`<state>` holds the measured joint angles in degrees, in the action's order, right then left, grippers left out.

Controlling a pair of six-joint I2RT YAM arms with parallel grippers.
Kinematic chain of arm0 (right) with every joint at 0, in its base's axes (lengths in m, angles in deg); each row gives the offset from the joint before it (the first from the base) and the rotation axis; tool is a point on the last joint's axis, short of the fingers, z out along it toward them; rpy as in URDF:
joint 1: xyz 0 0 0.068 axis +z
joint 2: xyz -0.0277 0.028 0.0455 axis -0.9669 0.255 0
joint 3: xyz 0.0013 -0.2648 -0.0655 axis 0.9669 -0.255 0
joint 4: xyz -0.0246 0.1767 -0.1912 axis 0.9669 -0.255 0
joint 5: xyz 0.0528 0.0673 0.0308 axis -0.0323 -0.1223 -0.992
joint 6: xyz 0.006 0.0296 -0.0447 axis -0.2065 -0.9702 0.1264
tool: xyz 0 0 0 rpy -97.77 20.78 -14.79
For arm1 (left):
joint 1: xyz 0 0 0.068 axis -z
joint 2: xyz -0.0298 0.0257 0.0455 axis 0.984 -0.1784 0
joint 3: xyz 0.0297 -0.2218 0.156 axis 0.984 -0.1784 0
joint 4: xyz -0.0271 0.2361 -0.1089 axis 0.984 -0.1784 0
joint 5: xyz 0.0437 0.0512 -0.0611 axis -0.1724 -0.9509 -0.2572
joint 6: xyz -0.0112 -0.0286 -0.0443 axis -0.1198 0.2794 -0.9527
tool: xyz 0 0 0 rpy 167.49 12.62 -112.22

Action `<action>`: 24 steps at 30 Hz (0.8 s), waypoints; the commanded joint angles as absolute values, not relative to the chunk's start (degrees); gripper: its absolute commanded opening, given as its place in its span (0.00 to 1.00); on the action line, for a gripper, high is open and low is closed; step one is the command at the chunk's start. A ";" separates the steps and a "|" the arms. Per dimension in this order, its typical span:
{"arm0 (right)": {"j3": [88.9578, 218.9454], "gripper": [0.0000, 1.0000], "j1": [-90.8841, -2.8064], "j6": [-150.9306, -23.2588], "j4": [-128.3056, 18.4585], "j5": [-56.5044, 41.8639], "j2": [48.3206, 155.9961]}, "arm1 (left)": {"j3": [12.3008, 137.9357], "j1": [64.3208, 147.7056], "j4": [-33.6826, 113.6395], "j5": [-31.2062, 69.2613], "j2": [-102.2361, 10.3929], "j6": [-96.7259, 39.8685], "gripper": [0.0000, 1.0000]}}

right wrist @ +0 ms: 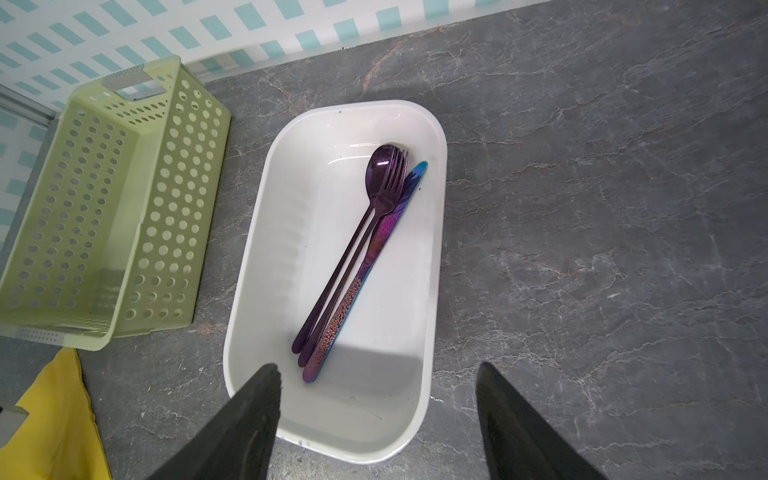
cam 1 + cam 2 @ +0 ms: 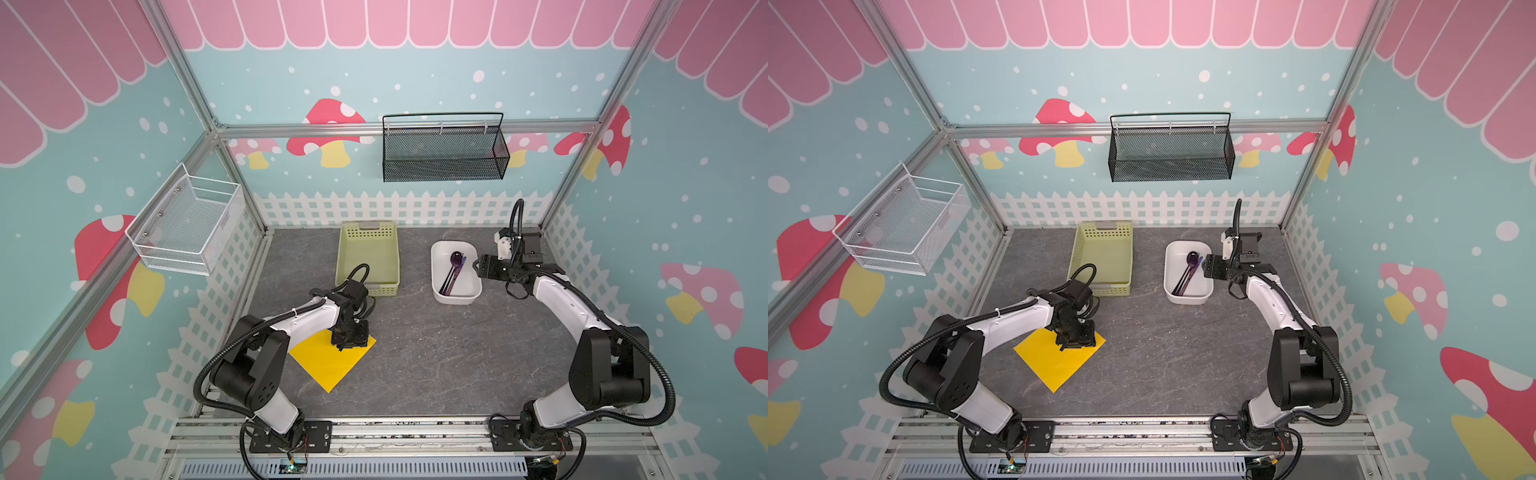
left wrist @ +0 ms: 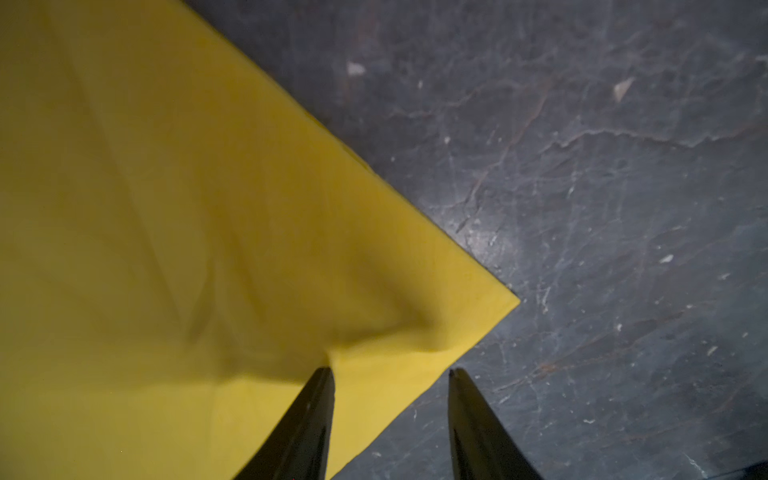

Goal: Place the utensils on the paper napkin and roll it up

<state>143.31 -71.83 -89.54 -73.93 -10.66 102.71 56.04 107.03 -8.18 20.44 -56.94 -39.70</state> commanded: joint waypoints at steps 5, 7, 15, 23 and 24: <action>140.82 0.76 -72.03 -88.99 -75.19 -11.59 99.81 | 54.18 112.66 -0.57 26.37 -59.39 -46.26 0.47; 140.30 0.76 -71.99 -88.99 -75.12 -11.74 99.29 | 54.51 114.47 0.87 26.74 -60.29 -47.97 0.47; 139.14 0.76 -71.98 -88.73 -75.44 -11.12 97.09 | 60.42 123.84 5.33 28.26 -65.61 -54.35 0.47; 138.75 0.76 -71.99 -88.64 -75.62 -11.43 95.27 | 67.39 129.19 11.54 30.23 -72.32 -61.68 0.47; 138.67 0.76 -72.01 -88.56 -75.60 -11.58 95.18 | 68.30 129.66 12.45 30.38 -73.17 -62.79 0.47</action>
